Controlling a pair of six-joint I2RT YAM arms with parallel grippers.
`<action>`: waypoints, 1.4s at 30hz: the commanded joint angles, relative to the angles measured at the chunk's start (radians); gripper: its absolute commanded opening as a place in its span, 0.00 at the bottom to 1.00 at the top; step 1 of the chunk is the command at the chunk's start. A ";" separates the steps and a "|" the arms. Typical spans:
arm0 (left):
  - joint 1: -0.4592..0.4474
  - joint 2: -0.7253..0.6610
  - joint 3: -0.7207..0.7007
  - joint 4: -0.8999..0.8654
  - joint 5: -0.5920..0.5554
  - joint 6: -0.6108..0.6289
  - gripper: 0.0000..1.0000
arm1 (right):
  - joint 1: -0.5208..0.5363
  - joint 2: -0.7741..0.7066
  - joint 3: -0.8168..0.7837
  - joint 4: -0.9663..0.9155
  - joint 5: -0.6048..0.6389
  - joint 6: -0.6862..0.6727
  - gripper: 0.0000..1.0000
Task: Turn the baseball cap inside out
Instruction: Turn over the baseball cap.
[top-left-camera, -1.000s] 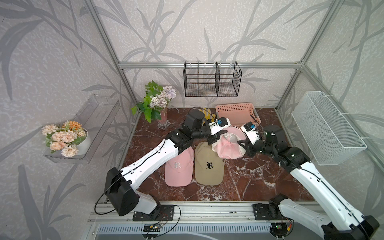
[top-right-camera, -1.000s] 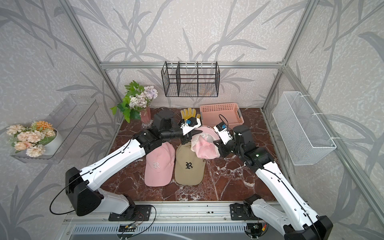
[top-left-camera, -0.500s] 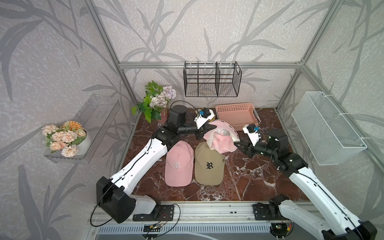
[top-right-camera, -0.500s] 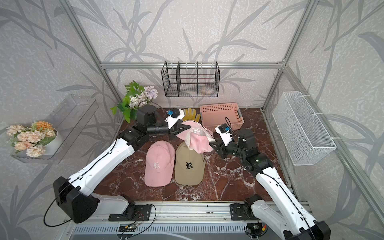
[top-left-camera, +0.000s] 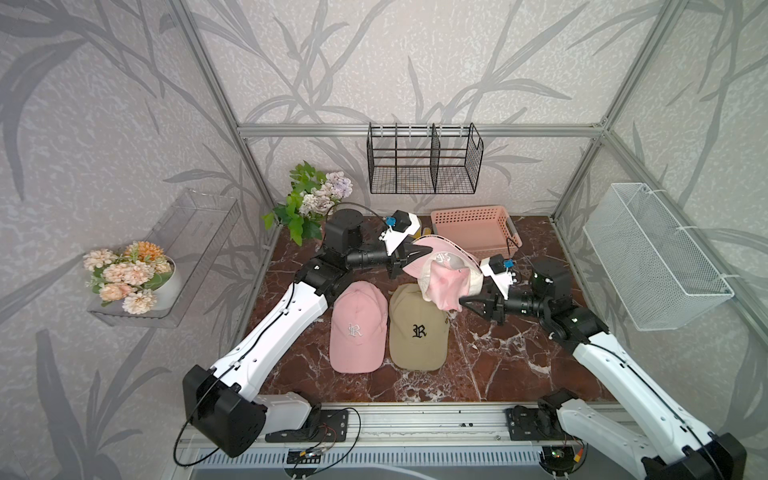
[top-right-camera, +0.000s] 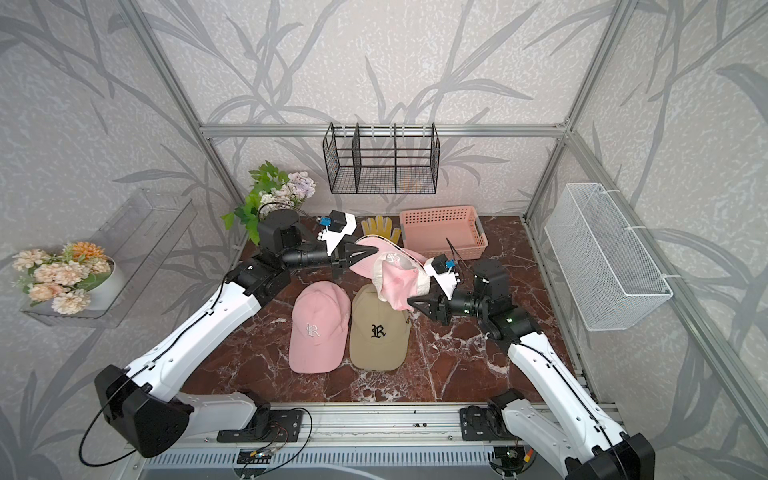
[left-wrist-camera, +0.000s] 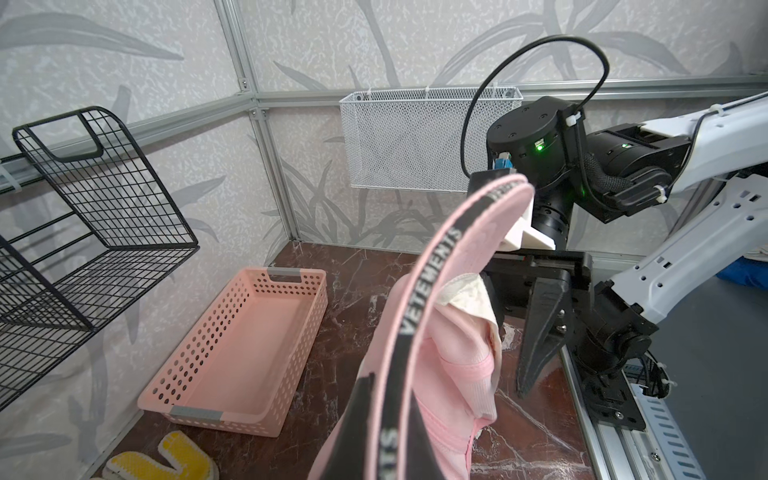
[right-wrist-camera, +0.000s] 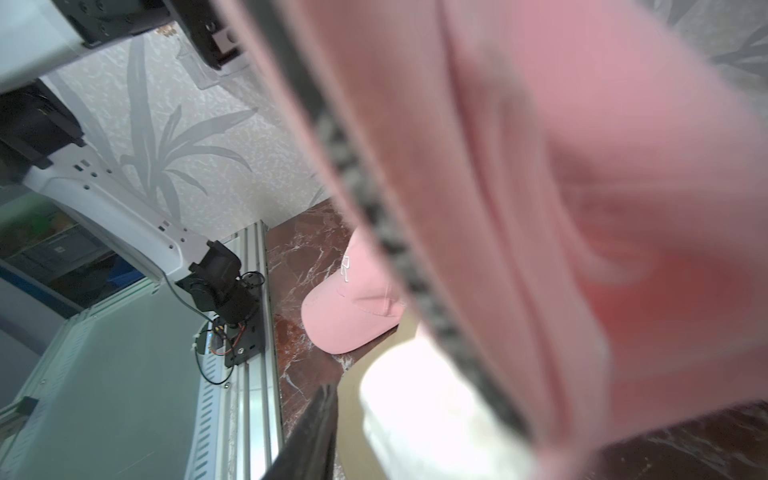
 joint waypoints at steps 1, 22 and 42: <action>0.010 -0.015 -0.004 0.083 0.014 -0.031 0.00 | -0.001 0.007 -0.008 0.033 -0.105 0.026 0.32; 0.012 0.002 -0.001 0.077 -0.050 -0.236 0.00 | 0.001 -0.007 -0.048 0.034 0.990 0.358 0.00; 0.016 0.014 0.009 0.216 -0.169 -0.520 0.00 | 0.021 0.140 -0.025 -0.121 1.112 0.367 0.20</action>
